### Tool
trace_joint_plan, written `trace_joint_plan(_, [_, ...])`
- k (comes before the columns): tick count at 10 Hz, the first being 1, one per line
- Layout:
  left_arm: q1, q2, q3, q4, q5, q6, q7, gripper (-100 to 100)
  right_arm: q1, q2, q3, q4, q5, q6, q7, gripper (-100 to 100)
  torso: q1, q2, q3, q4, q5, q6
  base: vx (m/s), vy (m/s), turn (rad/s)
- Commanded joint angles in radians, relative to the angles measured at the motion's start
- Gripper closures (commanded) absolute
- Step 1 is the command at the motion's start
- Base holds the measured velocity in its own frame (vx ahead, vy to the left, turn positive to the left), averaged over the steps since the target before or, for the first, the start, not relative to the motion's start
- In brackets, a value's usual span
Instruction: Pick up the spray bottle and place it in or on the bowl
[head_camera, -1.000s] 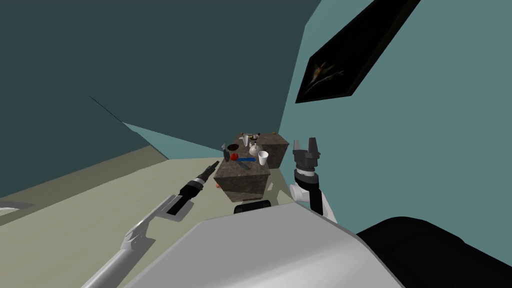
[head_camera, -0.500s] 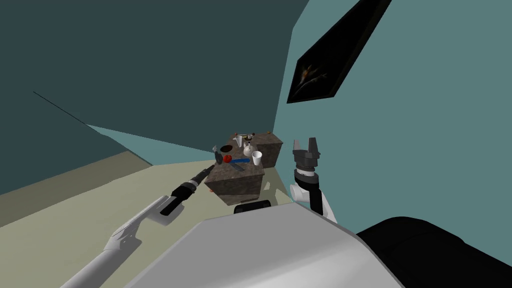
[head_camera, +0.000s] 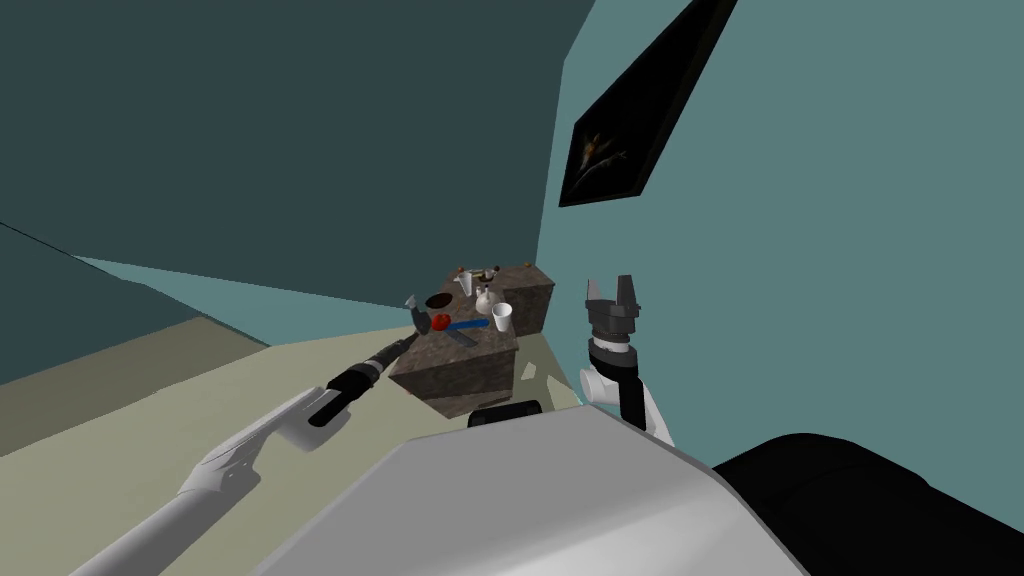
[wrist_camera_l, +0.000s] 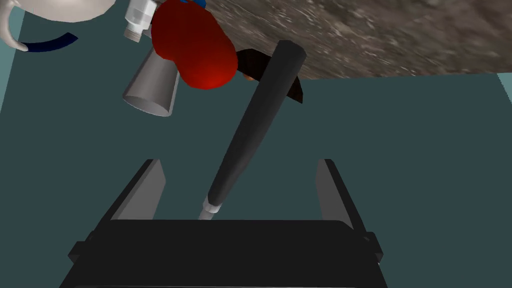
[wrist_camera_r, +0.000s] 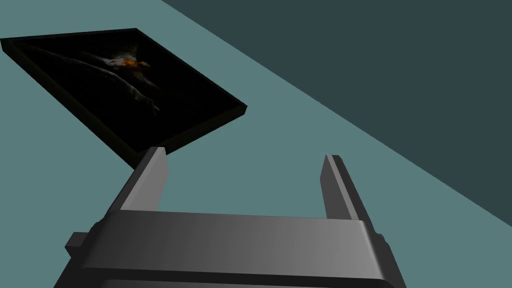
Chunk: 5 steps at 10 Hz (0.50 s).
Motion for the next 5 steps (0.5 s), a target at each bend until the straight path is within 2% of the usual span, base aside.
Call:
trace_joint_plan(1, [0.01, 0.05, -0.002, 0.029, -0.018, 0.029, 0.006, -100, 0.0, 0.0, 0.0, 0.0, 0.0, 0.0, 0.0, 0, 0.0, 0.0, 0.0, 0.0, 0.0, 0.0, 0.019, -0.091, -0.259])
trace_joint_plan(2, [0.01, 0.06, -0.002, 0.029, -0.018, 0.029, 0.006, -100, 0.0, 0.0, 0.0, 0.0, 0.0, 0.0, 0.0, 0, -0.001, 0.0, 0.0, 0.0, 0.0, 0.0, 0.016, -0.065, -0.067])
trace_joint_plan(3, [0.005, 0.094, -0.008, 0.057, -0.028, 0.041, 0.01, -100, 0.0, 0.0, 0.0, 0.0, 0.0, 0.0, 0.0, 0, 0.0, 0.0, 0.0, 0.0, 0.0, -0.001, 0.01, -0.054, -0.101])
trace_joint_plan(5, [-0.003, 0.156, -0.019, 0.108, -0.048, 0.063, 0.018, -100, 0.0, 0.0, 0.0, 0.0, 0.0, 0.0, 0.0, 0, 0.001, 0.0, 0.0, 0.0, 0.0, 0.0, 0.016, -0.071, -0.23])
